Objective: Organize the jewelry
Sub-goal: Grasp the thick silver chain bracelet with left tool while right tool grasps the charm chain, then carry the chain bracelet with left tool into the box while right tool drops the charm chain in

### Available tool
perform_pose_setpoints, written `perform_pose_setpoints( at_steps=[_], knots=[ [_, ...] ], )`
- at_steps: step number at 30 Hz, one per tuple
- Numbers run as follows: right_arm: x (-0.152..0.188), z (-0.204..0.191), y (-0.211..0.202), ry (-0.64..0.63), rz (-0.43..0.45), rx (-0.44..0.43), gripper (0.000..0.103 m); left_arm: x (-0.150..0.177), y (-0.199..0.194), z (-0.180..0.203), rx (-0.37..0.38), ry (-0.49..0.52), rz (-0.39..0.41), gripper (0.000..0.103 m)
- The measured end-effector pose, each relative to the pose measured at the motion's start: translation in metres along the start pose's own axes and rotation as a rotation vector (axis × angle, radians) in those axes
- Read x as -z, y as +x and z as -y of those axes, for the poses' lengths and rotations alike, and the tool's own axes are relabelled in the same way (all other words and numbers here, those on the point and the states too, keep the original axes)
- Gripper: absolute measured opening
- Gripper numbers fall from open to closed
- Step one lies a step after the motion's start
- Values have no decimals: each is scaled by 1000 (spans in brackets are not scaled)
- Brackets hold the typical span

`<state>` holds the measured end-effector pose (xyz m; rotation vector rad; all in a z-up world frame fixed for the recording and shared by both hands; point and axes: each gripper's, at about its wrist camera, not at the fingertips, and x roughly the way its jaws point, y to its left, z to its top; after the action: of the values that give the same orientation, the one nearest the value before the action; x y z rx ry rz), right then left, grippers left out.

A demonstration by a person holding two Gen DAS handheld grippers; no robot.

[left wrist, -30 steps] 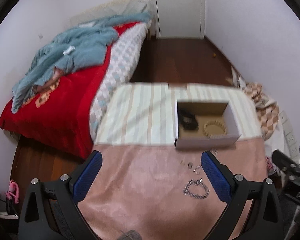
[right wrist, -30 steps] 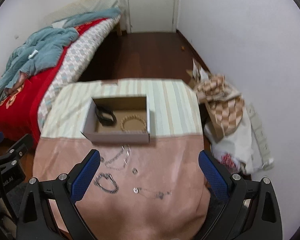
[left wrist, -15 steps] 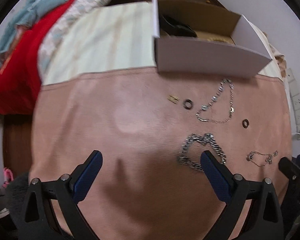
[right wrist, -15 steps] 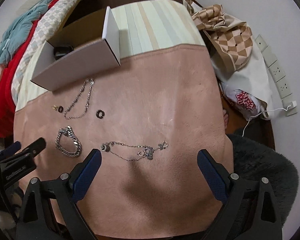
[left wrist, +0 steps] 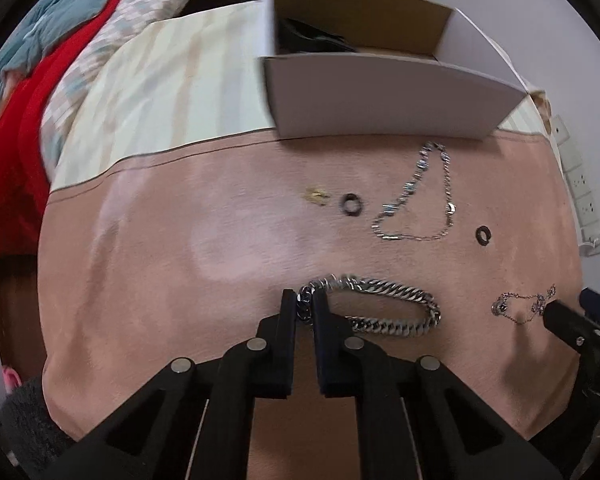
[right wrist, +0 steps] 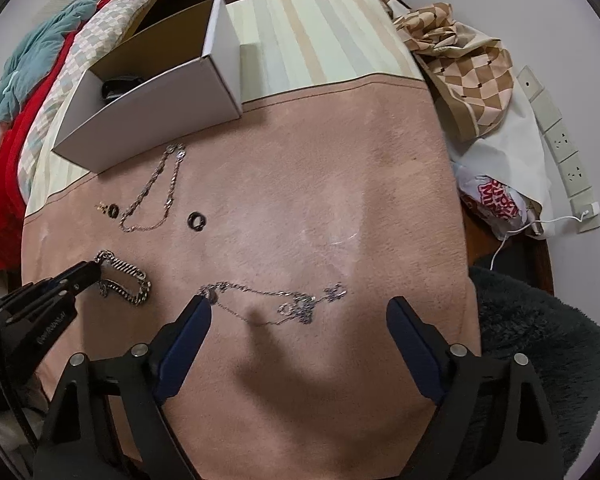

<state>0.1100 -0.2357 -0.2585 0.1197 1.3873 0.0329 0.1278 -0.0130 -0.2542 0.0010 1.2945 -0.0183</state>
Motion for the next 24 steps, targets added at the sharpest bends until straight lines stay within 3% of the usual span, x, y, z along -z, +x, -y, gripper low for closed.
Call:
perform_pose_setpoints(
  at_steps=[2,9,12,14,20,24],
  knots=[
    [2,-7,2,-19,0,-29,80,5,-7,-9,-2,-14,11,6],
    [6,-42,17,-98,5,-56,65,18,-20,-30,-12,-49,20,6],
    [10,-59,26,-151,26,-2,44,22,-27,-37,-14,-52,23,6],
    [12,-68,25,-186,51,37,11,20,-30,-40,-10,-53,26,6],
    [14,-61,8,-132,73,-33,10,4,-44,-42,25,-46,57,6],
    [8,-57,-28,-101,120,-105,10,-7,-69,-36,78,-41,97,6]
  ],
)
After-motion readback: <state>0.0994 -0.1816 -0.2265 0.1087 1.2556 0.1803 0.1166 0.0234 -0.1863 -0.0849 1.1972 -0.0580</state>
